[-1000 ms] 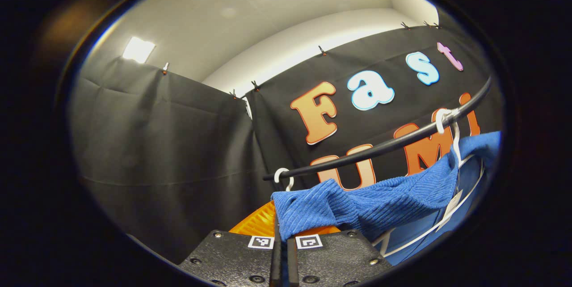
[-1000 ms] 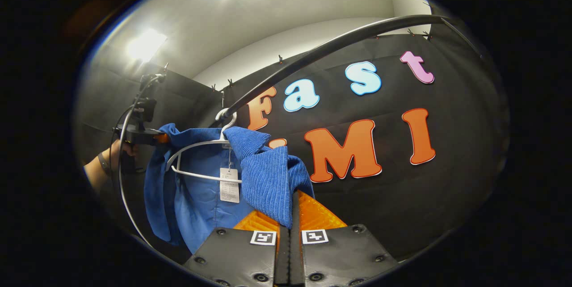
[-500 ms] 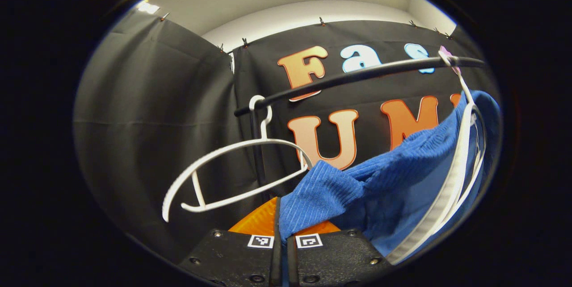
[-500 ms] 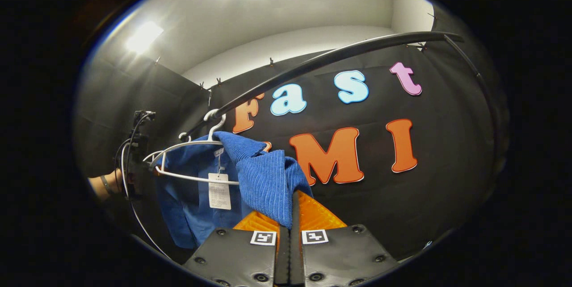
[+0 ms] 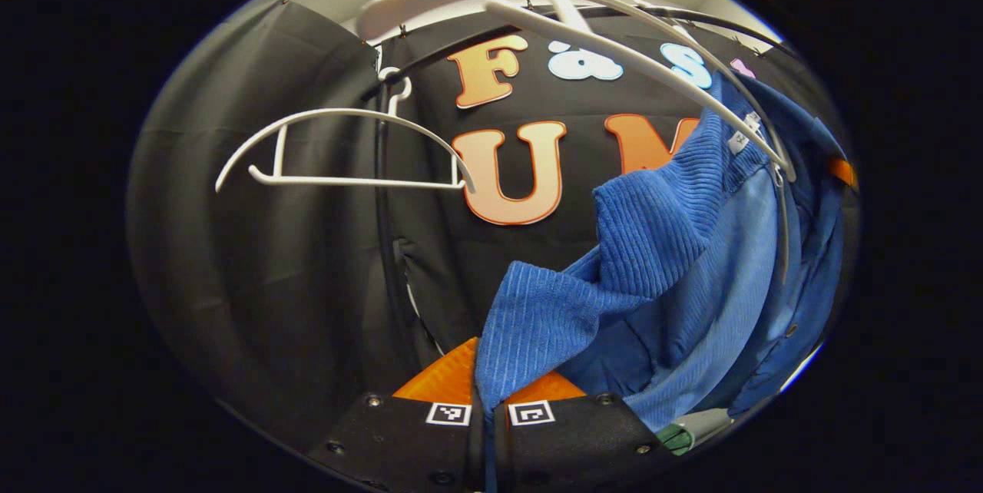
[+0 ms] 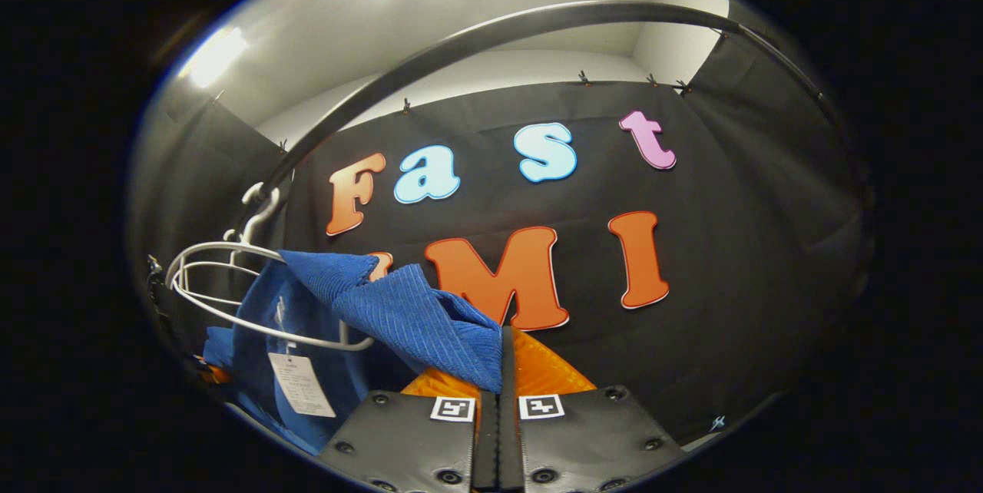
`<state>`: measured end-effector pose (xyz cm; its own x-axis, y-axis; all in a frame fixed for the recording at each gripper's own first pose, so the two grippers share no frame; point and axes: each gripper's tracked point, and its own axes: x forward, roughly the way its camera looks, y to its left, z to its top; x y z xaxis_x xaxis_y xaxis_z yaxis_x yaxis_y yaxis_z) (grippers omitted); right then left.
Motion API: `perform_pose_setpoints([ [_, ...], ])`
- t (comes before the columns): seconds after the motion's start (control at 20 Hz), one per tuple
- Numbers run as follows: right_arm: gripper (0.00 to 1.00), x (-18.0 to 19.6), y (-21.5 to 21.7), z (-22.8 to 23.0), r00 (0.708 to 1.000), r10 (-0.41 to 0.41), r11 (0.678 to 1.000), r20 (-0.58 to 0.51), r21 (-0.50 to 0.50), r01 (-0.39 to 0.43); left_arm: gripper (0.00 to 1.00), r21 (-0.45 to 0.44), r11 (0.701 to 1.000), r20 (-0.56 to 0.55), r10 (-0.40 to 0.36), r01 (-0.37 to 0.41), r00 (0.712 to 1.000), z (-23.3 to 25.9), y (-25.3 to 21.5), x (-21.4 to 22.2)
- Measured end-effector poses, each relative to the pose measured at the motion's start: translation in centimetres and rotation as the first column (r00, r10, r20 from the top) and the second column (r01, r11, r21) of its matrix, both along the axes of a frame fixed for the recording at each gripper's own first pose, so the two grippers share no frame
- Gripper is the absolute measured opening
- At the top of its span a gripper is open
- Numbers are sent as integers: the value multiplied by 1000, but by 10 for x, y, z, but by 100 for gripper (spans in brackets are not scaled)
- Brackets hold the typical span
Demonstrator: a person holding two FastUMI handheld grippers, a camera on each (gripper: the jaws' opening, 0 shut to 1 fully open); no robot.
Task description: Grasp the clothes on the hanger with both hands and then place them into the laundry hamper below.
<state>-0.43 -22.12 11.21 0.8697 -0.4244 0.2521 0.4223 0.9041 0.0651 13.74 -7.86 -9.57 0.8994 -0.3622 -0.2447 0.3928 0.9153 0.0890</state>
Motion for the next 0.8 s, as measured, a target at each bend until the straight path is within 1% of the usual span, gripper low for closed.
perform_pose_setpoints([
  [0.05,8,4,-20,-1,999,-46,999,-18,-16,46,5,-17,1000,-15,-17,17,1000,-6,-11,-7],
  [0.1,7,8,-37,-3,996,-76,997,-40,-14,76,5,-12,1000,-33,-27,27,999,-14,-17,-11],
  [0.15,7,8,-49,-8,994,-92,996,-60,0,92,5,-7,999,-44,-34,34,998,-20,-21,-16],
  [0.25,8,3,-73,-23,986,-138,990,-98,3,139,5,-28,999,-64,-41,40,997,-27,-29,-28],
  [0.35,8,-8,-79,-43,979,-148,989,-137,5,151,5,-40,999,-80,-30,27,996,-34,-33,-33],
  [0.5,7,-25,-68,-72,976,-93,995,-195,20,98,5,-83,996,-90,-27,20,996,-39,-36,-39],
  [0.65,7,-36,-53,-88,972,-41,999,-232,18,46,5,-62,997,-76,-46,41,996,-36,-48,-47],
  [0.8,8,-31,-27,-102,966,42,998,-255,55,-29,5,-72,996,-77,-64,58,995,-38,-57,-56],
])
